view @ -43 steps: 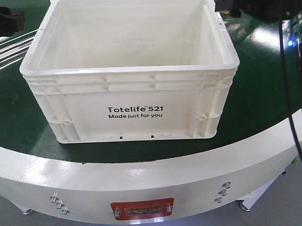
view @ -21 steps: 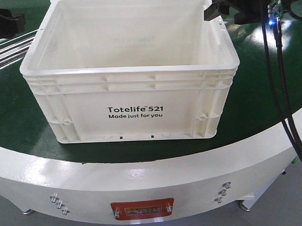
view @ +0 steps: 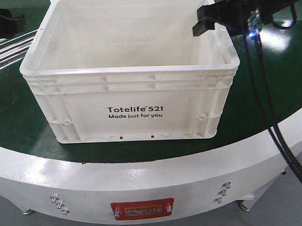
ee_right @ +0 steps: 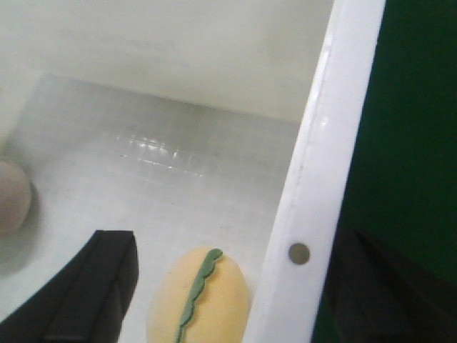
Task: Place moving items into box and shelve
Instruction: 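Move both grippers to the tote's side rims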
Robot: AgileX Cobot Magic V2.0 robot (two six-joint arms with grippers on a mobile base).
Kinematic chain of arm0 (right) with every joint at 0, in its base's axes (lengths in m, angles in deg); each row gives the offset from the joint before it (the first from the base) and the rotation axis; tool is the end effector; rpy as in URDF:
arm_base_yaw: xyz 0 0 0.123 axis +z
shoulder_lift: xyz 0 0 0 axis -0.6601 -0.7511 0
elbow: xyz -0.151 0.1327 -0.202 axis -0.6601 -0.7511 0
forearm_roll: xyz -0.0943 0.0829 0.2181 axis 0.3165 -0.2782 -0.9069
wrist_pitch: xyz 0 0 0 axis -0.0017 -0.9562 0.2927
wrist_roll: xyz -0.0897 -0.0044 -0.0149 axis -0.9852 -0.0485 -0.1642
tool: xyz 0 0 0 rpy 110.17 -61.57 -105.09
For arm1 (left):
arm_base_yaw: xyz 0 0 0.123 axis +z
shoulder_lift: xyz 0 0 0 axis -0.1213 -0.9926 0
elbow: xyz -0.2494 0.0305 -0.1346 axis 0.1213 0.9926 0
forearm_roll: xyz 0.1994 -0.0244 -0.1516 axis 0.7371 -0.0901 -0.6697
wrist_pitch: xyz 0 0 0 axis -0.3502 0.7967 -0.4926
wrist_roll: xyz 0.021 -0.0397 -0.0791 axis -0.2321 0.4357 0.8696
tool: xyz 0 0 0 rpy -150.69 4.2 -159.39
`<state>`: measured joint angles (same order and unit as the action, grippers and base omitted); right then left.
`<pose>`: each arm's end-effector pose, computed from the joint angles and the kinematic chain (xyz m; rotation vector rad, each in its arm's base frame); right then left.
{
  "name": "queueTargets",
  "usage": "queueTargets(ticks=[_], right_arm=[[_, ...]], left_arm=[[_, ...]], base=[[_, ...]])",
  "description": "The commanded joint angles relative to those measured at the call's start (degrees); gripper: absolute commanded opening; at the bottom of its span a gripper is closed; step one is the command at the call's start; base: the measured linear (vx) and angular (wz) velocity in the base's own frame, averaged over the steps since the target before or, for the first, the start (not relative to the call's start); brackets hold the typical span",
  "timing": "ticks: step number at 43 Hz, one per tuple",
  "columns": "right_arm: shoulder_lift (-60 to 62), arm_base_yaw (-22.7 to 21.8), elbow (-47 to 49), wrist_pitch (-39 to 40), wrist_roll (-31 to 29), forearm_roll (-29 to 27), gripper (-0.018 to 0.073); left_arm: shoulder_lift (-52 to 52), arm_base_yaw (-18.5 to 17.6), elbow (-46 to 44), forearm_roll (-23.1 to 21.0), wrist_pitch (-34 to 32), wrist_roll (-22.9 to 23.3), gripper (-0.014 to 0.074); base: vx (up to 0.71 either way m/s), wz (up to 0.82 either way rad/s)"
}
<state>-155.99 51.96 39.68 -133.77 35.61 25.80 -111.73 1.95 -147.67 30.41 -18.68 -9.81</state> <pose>0.3953 0.0973 0.3354 -0.2775 2.4739 0.4095 0.3004 -0.0321 0.3634 0.1978 1.9911 -0.0737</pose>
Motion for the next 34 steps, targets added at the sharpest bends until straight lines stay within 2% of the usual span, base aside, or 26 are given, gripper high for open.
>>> queueTargets(ticks=[1,18,27,29,30,34], right_arm=[[-0.3,0.8,7.6,0.5,6.4,4.3,0.0560],[-3.3,0.9,8.2,-0.6,6.5,5.2,0.0500],[-3.4,0.9,8.2,-0.6,7.0,5.3,0.0403],[-3.4,0.9,8.2,-0.7,7.0,5.4,0.0360],[-3.4,0.9,8.2,-1.0,6.1,5.5,0.0000],[-3.4,0.9,8.2,-1.0,6.1,5.5,-0.0012]], left_arm=[[1.9,-0.1,-2.2,-0.5,-4.1,0.2,0.0584],[1.9,-0.1,-2.2,-0.5,-4.1,0.1,0.0584],[1.9,-0.1,-2.2,-0.5,-4.1,0.1,0.0584],[1.9,-0.1,-2.2,-0.5,-4.1,0.1,0.0584],[1.9,-0.1,-2.2,-0.5,-4.1,0.1,0.0584],[1.9,-0.1,-2.2,-0.5,-3.9,0.2,0.0584]], base=[[0.00,0.00],[0.00,0.00],[0.00,0.00],[0.00,0.00],[0.00,0.00],[0.00,0.00]])
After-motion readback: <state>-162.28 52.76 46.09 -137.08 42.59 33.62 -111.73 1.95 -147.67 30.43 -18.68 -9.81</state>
